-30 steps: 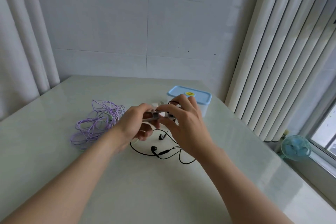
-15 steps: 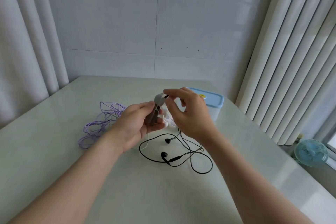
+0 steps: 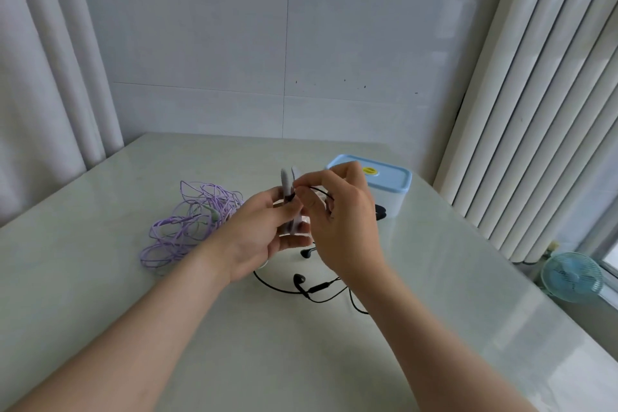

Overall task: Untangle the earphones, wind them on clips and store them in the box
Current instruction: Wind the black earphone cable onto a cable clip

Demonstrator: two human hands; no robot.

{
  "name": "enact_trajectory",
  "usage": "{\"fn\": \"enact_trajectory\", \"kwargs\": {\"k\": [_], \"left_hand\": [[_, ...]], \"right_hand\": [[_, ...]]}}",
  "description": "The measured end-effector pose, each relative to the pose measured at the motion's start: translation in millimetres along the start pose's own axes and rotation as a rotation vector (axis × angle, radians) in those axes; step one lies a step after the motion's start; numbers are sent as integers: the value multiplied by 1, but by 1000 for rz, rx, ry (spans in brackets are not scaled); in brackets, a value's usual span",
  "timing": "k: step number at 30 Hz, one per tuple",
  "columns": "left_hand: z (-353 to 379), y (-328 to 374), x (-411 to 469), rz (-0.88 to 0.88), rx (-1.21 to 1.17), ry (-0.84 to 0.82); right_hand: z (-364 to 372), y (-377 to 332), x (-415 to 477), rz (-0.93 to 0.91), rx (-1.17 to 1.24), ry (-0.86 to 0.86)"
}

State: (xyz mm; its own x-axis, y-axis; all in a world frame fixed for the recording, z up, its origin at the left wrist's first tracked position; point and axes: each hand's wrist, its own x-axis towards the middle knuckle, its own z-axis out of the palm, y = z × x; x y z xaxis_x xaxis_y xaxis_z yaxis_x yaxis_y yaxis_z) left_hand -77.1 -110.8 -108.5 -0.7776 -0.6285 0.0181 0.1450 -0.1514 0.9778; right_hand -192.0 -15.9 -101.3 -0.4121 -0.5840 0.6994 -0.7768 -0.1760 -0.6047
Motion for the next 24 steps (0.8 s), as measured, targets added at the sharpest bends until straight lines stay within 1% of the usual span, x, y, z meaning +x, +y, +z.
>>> {"fn": "enact_trajectory", "kwargs": {"k": [2, 5, 7, 11, 16, 21, 24], "left_hand": [[2, 1, -2, 24, -45, -52], [4, 3, -6, 38, -83, -126], [3, 2, -8, 34, -92, -136], [4, 2, -8, 36, -117, -125], [4, 3, -7, 61, -99, -99], [3, 2, -5, 84, 15, 17], [3, 2, -5, 79, 85, 82]], "right_hand": [[-3, 1, 0, 43, 49, -45], [-5, 5, -2, 43, 0, -93], [-6, 4, -2, 50, -32, -103], [-9, 4, 0, 54, -38, -65], [-12, 7, 2, 93, -2, -30], [-13, 11, 2, 152, 51, -40], [-14, 12, 2, 139, 64, -89]]}}
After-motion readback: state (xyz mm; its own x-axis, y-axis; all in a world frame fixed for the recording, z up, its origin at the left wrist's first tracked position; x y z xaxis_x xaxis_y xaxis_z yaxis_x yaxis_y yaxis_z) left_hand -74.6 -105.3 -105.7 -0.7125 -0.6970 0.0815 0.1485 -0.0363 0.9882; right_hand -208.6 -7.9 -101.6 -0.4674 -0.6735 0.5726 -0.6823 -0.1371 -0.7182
